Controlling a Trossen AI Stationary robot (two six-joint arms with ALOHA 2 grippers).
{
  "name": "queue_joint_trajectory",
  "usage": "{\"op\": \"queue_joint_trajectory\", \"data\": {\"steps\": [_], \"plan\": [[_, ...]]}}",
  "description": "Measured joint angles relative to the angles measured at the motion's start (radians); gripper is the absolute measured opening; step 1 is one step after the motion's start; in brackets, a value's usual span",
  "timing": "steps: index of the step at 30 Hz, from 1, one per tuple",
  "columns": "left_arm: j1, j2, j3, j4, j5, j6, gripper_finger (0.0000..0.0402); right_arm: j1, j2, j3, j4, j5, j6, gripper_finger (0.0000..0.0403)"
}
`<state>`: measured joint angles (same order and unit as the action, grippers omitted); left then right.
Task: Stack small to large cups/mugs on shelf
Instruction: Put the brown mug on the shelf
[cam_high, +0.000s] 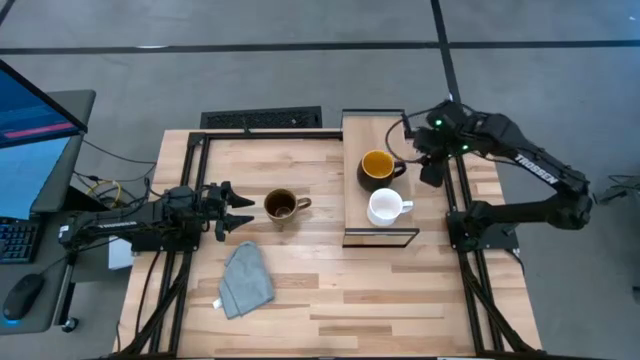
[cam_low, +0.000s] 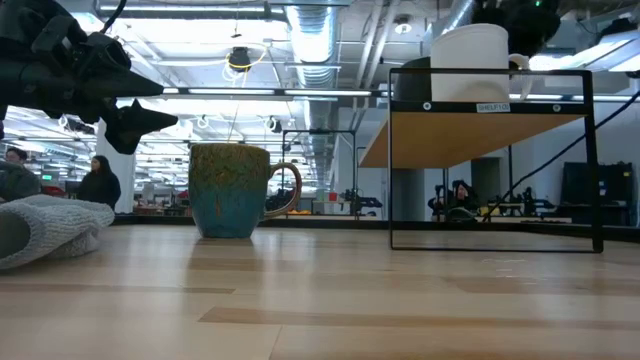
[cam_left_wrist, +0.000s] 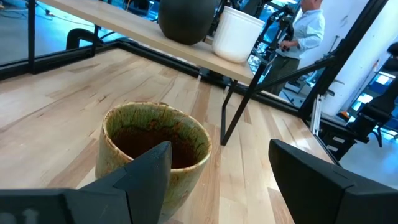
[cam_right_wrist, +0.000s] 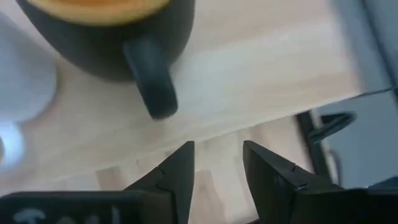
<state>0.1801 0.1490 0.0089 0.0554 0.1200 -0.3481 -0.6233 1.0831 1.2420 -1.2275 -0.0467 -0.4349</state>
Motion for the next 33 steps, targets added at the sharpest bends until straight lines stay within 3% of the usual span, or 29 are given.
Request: {"op": "queue_joint_trajectory", "data": {"steps": [6,13,33], "plan": [[0.0,0.0,0.0,-0.004,0.0,0.0,0.0261,0.001,-0.035,0.116,0.012,0.0,0.009,0.0149],[0.0,0.0,0.0,-0.005,0.0,0.0,0.0261,0.071,-0.037,0.239,0.096,-0.007,0.15,0.014],[0.0,0.0,0.0,0.002,-0.05,0.009,0.0261,0.495,-0.02,0.296,0.177,-0.009,0.201,0.0137]]}}
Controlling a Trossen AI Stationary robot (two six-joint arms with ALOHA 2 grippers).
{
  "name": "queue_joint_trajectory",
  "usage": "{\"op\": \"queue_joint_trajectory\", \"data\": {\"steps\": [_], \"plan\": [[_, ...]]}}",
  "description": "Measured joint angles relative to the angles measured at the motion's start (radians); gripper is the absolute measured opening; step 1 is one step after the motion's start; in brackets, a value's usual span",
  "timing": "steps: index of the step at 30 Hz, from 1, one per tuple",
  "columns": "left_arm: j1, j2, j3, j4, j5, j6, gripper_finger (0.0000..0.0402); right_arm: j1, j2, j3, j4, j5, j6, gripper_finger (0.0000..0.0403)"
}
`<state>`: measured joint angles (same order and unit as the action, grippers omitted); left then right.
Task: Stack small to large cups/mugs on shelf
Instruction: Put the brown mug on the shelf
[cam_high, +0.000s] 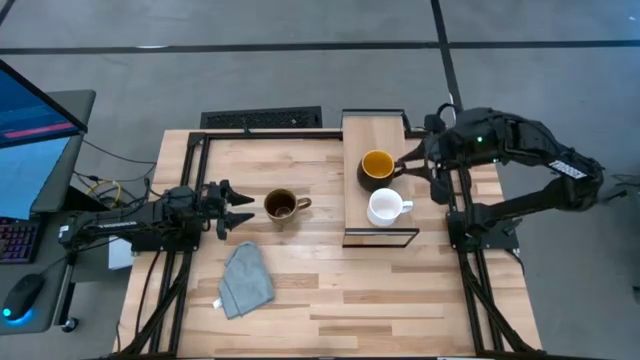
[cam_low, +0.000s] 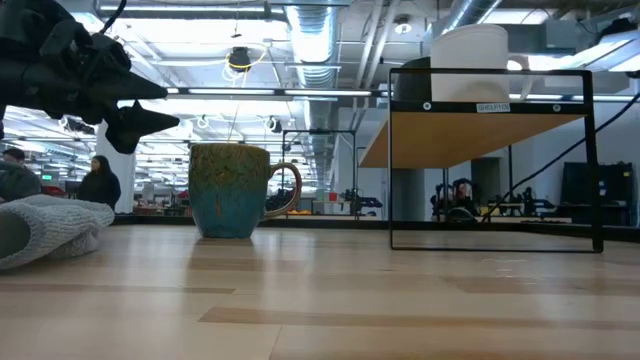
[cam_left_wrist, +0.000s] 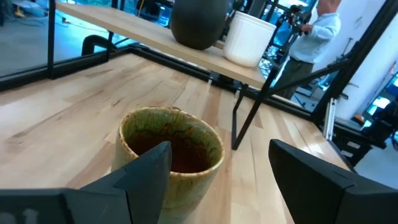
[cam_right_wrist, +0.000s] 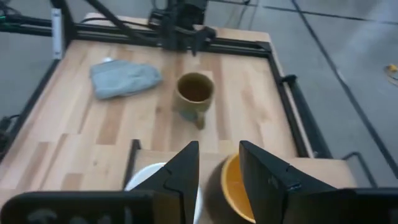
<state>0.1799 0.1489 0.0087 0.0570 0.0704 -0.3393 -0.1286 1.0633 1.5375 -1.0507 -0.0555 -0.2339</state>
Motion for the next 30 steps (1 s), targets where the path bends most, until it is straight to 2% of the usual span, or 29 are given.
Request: {"op": "queue_joint_trajectory", "data": {"steps": [6,14,19,25,30], "plan": [[0.0,0.0,0.0,0.004,-0.028,-0.016,0.0261,0.076,0.021,0.0,0.01,0.0,0.096,0.0133],[0.0,0.0,0.009,0.003,-0.214,0.003,0.0261,0.173,0.054,0.0,0.008,0.0,0.114,0.0132],[0.0,0.0,0.025,0.037,-0.212,0.014,0.0261,0.215,0.054,0.0,-0.009,0.0,0.184,0.0127],[0.0,0.0,0.025,0.021,-0.21,0.022,0.0261,0.276,0.055,-0.003,-0.142,0.002,0.327,0.012],[0.0,0.0,0.025,0.021,-0.175,0.022,0.0261,0.374,0.055,-0.049,-0.147,0.002,0.441,0.0116]]}}
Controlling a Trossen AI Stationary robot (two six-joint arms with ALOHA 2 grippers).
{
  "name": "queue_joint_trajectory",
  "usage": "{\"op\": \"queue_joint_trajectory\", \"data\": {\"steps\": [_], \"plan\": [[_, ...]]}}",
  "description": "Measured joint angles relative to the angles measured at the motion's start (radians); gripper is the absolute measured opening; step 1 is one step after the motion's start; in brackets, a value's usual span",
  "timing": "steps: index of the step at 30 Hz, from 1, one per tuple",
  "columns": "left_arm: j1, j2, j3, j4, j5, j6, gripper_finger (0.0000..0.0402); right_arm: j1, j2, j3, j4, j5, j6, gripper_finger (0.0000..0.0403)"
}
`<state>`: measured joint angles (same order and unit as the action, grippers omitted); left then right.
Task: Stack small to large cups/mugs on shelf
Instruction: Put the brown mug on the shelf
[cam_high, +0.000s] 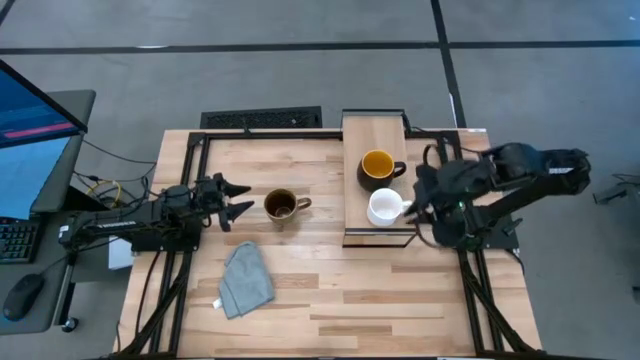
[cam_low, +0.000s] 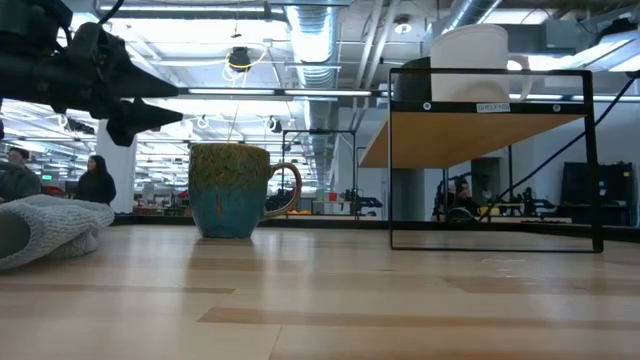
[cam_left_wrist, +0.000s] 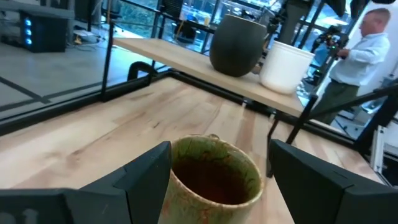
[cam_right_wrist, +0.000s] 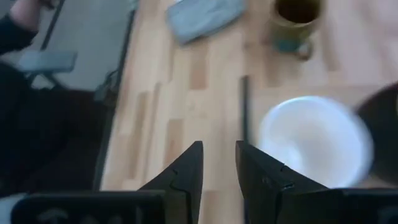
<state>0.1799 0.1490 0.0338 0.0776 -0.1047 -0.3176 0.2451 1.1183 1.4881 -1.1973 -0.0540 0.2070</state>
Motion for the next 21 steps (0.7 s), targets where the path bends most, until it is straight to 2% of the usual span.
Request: {"op": "queue_joint_trajectory", "data": {"steps": [6,17,21], "plan": [[0.0,0.0,0.002,0.0,0.051,-0.014,0.0261,0.181,0.0,-0.093,0.041,0.029,0.115,0.0115],[0.0,0.0,0.003,0.0,0.082,-0.026,0.0261,0.551,-0.044,-0.306,0.114,0.365,0.501,0.0111],[0.0,0.0,0.004,-0.003,0.082,-0.027,0.0261,0.696,-0.083,-0.387,0.146,0.548,0.537,0.0108]]}}
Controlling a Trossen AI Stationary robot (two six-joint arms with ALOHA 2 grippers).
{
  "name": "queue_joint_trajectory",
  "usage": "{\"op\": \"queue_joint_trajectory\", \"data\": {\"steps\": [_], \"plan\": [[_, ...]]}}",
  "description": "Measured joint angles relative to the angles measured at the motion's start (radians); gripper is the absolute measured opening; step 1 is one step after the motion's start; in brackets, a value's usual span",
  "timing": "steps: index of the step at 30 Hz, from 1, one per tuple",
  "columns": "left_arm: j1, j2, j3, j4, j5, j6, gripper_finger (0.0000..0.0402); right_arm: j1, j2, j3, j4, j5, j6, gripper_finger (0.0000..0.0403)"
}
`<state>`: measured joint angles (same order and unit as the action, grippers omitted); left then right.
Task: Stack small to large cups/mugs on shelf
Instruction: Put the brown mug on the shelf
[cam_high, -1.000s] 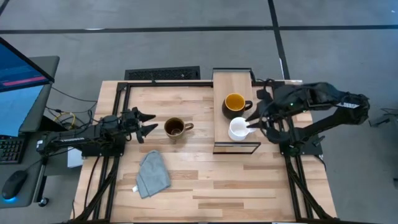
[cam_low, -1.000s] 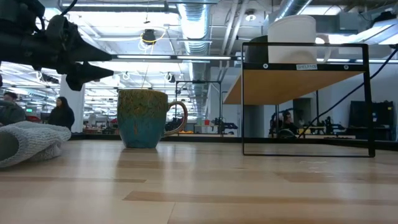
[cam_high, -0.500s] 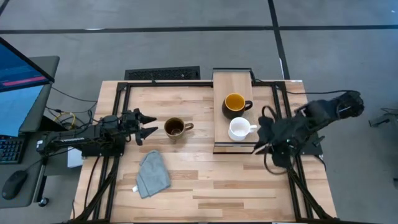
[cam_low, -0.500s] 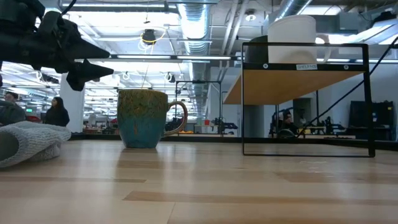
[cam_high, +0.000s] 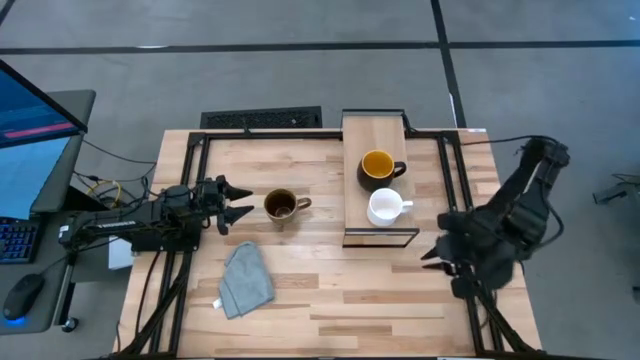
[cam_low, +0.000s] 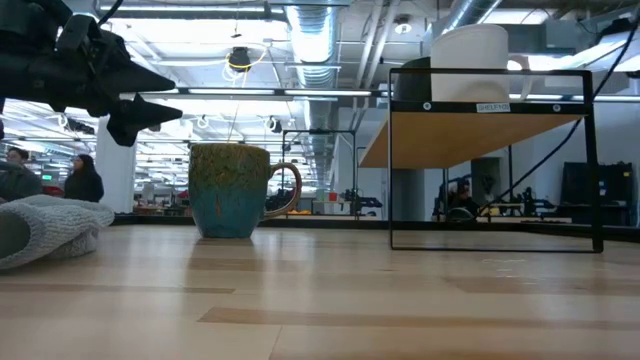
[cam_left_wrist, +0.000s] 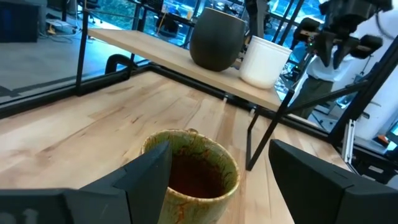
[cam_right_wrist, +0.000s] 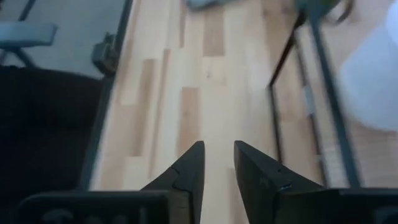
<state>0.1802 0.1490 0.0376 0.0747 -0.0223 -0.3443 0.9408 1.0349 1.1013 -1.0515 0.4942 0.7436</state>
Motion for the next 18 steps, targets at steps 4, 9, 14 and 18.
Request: {"op": "queue_joint_trajectory", "data": {"steps": [4,9,14,18], "plan": [[0.0,0.0,0.0,-0.003,0.0,-0.002,0.0261,0.079,-0.085,-0.078,-0.008,0.14,0.049,0.0104],[0.0,0.0,0.0,-0.027,0.002,-0.043,0.0261,0.091,-0.198,-0.191,0.077,0.148,0.065,0.0094],[0.0,0.0,0.0,-0.034,0.002,-0.045,0.0261,0.081,-0.299,-0.298,0.122,0.144,0.056,0.0085],[0.0,0.0,0.0,-0.033,0.002,-0.045,0.0261,0.071,-0.355,-0.345,0.118,0.142,0.033,0.008]]}}
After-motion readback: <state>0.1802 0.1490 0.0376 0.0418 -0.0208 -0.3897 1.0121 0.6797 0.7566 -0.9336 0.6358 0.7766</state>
